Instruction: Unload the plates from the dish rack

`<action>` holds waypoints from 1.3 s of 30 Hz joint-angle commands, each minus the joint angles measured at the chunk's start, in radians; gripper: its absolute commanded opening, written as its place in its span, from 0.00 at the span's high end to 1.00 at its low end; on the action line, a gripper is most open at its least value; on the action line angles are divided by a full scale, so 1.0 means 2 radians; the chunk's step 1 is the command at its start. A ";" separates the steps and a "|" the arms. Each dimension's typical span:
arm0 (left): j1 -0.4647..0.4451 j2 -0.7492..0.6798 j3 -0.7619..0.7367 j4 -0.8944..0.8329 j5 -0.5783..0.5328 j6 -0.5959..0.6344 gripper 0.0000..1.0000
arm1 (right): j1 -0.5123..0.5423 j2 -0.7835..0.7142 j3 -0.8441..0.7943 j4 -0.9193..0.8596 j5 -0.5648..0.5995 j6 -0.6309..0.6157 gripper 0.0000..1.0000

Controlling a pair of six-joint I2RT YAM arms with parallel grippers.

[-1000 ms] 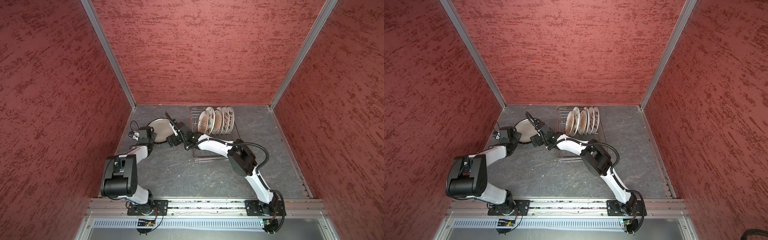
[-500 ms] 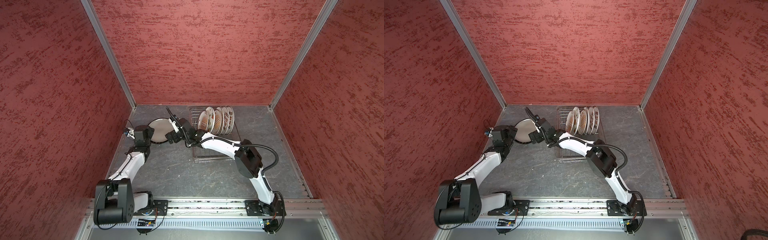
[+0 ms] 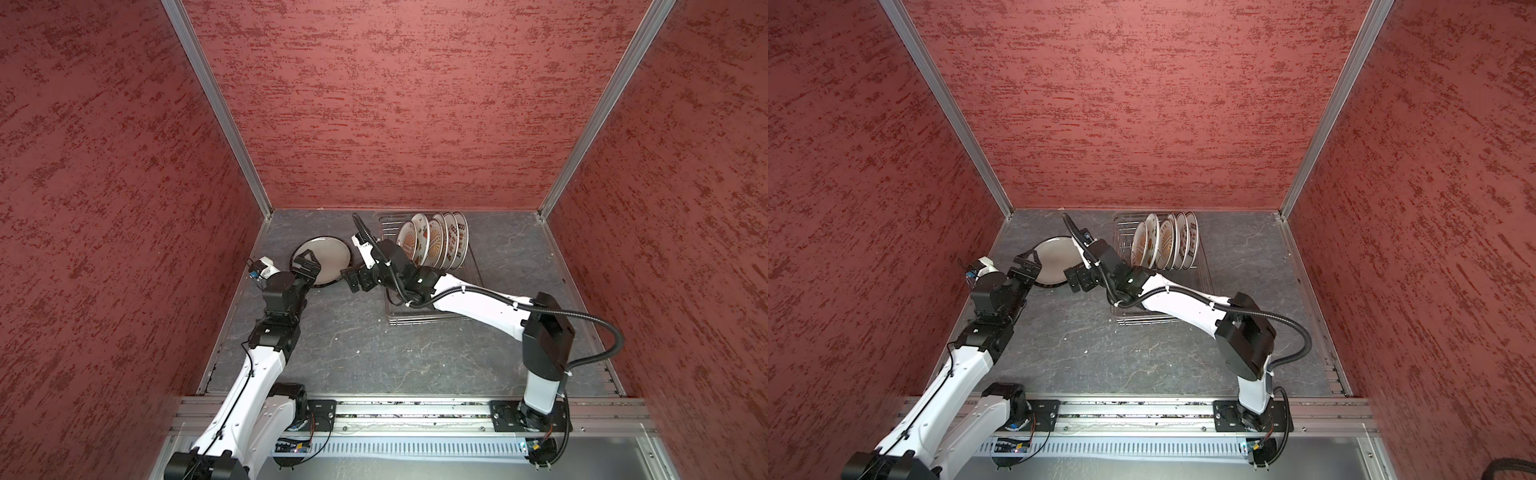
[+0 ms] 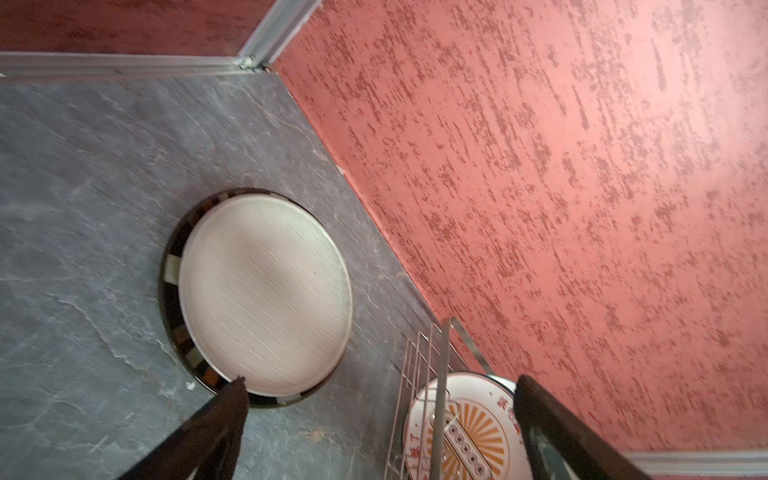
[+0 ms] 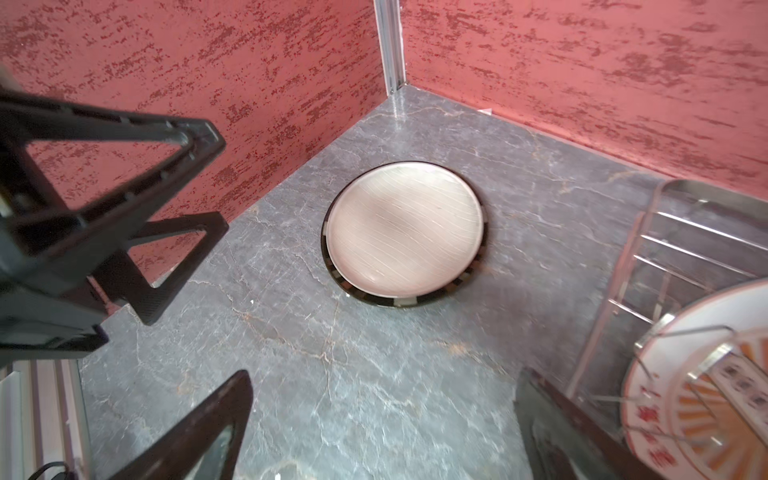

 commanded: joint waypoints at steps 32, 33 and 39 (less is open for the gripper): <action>-0.252 -0.014 -0.067 0.216 0.078 0.165 0.00 | -0.129 -0.158 -0.155 0.060 0.100 0.003 0.01; -0.253 -0.009 -0.066 0.230 0.083 0.165 0.01 | -0.131 -0.157 -0.153 0.060 0.100 0.002 0.01; -0.256 0.033 -0.058 0.277 0.115 0.147 0.01 | -0.147 -0.146 -0.146 0.056 0.083 0.002 0.01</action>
